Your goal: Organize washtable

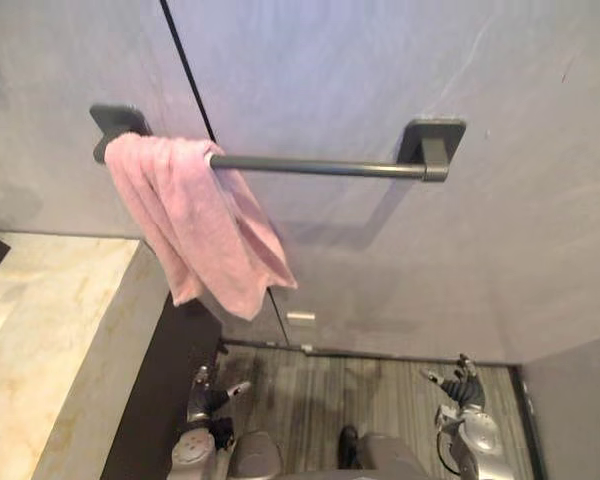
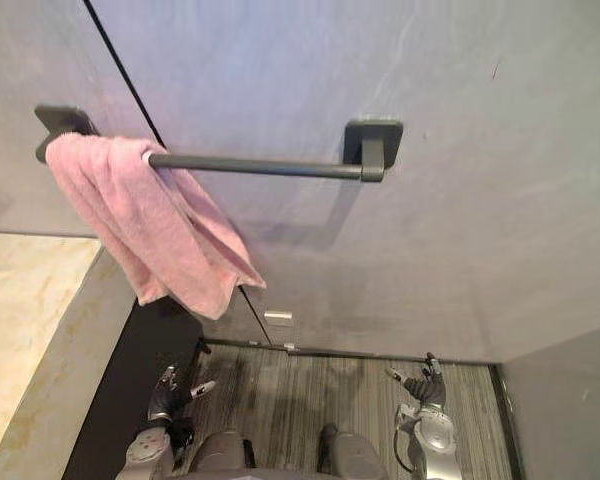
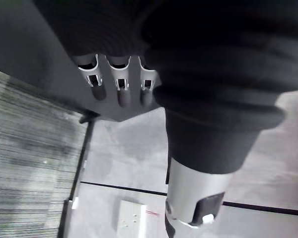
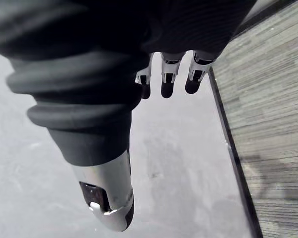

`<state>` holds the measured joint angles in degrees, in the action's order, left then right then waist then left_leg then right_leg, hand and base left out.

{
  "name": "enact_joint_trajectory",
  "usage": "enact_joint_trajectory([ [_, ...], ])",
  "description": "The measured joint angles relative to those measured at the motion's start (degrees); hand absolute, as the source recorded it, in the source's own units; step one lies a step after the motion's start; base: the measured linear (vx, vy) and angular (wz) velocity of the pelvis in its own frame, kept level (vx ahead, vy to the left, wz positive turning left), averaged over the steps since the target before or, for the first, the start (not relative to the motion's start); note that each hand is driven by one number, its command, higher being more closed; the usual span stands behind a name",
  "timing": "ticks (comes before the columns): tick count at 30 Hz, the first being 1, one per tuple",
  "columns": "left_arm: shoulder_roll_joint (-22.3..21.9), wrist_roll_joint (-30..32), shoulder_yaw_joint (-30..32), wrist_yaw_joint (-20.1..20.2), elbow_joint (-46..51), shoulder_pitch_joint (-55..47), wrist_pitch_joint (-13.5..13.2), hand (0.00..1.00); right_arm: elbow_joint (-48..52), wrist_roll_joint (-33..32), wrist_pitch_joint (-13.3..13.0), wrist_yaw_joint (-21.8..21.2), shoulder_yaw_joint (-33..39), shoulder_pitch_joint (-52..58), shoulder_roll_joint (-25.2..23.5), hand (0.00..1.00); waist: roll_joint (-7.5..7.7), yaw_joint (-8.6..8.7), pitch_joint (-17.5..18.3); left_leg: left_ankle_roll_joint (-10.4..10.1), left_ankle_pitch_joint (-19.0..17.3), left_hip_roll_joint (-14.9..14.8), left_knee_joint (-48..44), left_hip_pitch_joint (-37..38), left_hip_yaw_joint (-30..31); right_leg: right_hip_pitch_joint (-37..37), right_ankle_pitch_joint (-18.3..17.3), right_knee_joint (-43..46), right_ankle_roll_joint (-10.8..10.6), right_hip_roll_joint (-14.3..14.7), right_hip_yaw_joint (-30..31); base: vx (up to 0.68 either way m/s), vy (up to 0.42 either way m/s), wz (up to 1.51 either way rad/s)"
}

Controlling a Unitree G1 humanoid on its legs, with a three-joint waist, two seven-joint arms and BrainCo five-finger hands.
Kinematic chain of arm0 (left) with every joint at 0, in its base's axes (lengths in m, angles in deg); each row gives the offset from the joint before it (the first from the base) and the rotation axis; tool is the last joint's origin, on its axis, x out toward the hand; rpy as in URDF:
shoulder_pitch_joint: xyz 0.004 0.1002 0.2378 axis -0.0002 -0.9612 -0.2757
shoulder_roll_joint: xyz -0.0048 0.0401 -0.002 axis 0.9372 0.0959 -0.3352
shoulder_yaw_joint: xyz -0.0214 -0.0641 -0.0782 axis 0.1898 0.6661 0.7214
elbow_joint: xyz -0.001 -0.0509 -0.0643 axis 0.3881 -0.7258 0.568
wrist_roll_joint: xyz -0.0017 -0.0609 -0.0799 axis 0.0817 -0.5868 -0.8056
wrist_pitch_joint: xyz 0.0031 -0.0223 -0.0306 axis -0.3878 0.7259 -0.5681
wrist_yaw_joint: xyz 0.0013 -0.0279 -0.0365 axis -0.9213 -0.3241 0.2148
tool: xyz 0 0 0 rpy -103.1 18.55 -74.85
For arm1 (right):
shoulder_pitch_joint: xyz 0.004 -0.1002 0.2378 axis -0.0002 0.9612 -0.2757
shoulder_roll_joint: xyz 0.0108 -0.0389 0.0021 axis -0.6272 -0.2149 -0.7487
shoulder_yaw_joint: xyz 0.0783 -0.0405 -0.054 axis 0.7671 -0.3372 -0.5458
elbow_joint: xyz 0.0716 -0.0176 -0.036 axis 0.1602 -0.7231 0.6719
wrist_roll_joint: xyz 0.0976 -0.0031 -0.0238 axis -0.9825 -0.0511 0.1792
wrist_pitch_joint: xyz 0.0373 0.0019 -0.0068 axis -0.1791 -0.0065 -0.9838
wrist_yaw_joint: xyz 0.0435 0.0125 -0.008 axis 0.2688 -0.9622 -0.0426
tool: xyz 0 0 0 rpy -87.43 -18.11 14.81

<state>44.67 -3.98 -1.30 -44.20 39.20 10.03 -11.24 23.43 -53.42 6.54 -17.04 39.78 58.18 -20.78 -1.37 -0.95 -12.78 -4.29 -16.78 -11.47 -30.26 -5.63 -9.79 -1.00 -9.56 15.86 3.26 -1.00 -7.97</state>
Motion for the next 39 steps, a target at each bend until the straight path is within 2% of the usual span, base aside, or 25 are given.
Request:
enact_joint_trajectory([
  [1, 0.0, -0.04, 0.01, -0.03, -0.01, 0.08, 0.0, 0.0, -0.84, 0.01, 0.0, 0.08, 0.56, -0.36, 0.05, 0.0, -0.32, 0.03, 0.1, -0.84, 1.11, 0.77, 6.02, 0.33, 1.35, 0.61, 0.06, -0.54, -0.12, -0.14, 0.25, 0.16, 0.071, -0.16],
  [2, -0.03, -0.04, 0.0, -0.05, -0.02, 0.2, 0.0, 0.0, -1.9, 0.04, 0.05, 0.18, 0.59, -0.44, 0.41, 0.0, -0.56, 0.11, 0.19, -1.15, 4.27, 1.45, 11.19, 0.52, 2.13, 1.12, 0.17, -1.28, -0.53, 0.11, 0.27, 0.15, 0.111, -0.17],
  [3, -0.14, -0.12, 0.0, -0.05, -0.04, 0.34, -0.01, 0.0, -2.69, 0.1, 0.19, 0.21, 0.64, -0.34, 0.98, 0.0, -2.52, 0.05, 0.7, -1.63, 11.86, 1.44, 15.51, 0.42, 3.47, 1.91, 0.03, -2.02, -1.49, 1.03, 0.51, 0.15, 0.153, -0.16],
  [7, 1.05, -0.04, 0.21, -0.11, 0.47, 0.32, -0.01, 0.0, -3.66, 0.5, 0.37, 0.18, 0.49, 0.51, -0.36, 0.0, -0.57, 0.0, 1.08, -0.53, 12.82, 4.31, 19.71, 3.14, 3.03, 2.96, -0.18, -3.32, -3.81, -2.02, 1.16, 0.11, 0.138, 0.02],
  [12, 1.33, -0.27, 0.76, -1.03, 9.22, -2.26, -0.09, 0.0, -3.65, 0.61, 0.36, 0.03, 0.27, 1.01, -0.41, 0.0, -0.45, -0.01, 1.2, 0.53, 14.63, 6.9, 24.46, 6.64, 3.39, 5.59, -0.18, -5.21, -5.25, -4.08, 0.33, 0.04, 0.073, 0.13],
  [16, 1.29, -2.22, 2.13, -1.83, 20.58, -4.9, -1.51, 0.0, -3.63, 0.86, 0.16, -0.06, 0.13, 1.27, -0.4, 0.0, -0.25, -0.06, 1.61, 0.45, 17.01, 7.58, 28.81, 8.13, 5.1, 5.85, -0.08, -6.11, -5.43, -4.2, -1.0, -0.01, -0.01, 0.18],
  [20, 1.24, -2.85, 2.53, -2.51, 24.78, -5.97, -2.11, 0.0, -3.62, 2.2, 0.16, -0.16, -0.29, 1.43, -0.4, 0.0, -0.22, -0.02, 1.75, 0.43, 17.94, 7.92, 30.34, 8.48, 5.59, 5.99, -0.07, -6.14, -5.43, -4.07, -1.47, 0.0, -0.011, 0.07],
  [27, 1.58, -4.35, 2.1, -1.59, 30.56, -6.83, -3.31, 0.0, -3.57, 2.89, 0.17, -0.35, -2.06, 3.5, -0.27, 0.0, 0.36, 0.03, 3.75, 0.54, 18.38, 8.29, 31.53, 9.79, 6.89, 7.75, -0.07, -7.5, -5.44, -4.08, -2.72, 0.0, -0.012, 0.1],
  [31, 4.86, -4.17, -0.15, -1.25, 31.15, -4.14, -3.9, 0.0, -3.59, 3.88, 0.16, -1.35, -2.4, 3.38, 0.15, 0.0, -0.27, 0.18, 4.54, 0.51, 18.98, 8.43, 32.5, 9.92, 7.42, 7.75, 0.15, -8.01, -5.61, -3.8, -2.95, -0.02, -0.011, 0.04],
  [37, 7.31, -1.54, -1.24, -1.27, 30.27, -1.03, -3.91, 0.0, -3.63, 5.0, 0.16, -1.45, -2.5, 2.82, 1.82, 0.0, -0.36, 1.06, 4.66, 0.68, 19.27, 8.4, 33.26, 10.28, 6.8, 7.87, 1.1, -9.08, -5.54, -3.47, -2.21, -0.01, -0.007, -0.07],
  [38, 8.38, -0.89, -2.25, -1.18, 28.43, -0.01, -3.85, 1.0, -3.7, 5.0, 0.17, -1.47, -2.5, 2.44, 2.23, 0.0, -0.37, 1.48, 4.67, 0.73, 19.38, 8.37, 33.55, 10.38, 6.51, 7.94, 1.59, -9.7, -5.52, -3.35, -1.85, -0.01, 0.004, -0.14],
  [39, 9.04, -0.23, -2.94, -1.16, 26.77, 0.74, -3.78, 1.0, -3.71, 5.0, 0.17, -1.48, -2.52, 2.12, 2.3, 0.0, -0.34, 1.82, 4.68, 0.74, 19.38, 8.33, 33.57, 10.43, 6.22, 8.01, 1.99, -10.19, -5.57, -3.26, -1.44, -0.01, 0.006, -0.16],
])
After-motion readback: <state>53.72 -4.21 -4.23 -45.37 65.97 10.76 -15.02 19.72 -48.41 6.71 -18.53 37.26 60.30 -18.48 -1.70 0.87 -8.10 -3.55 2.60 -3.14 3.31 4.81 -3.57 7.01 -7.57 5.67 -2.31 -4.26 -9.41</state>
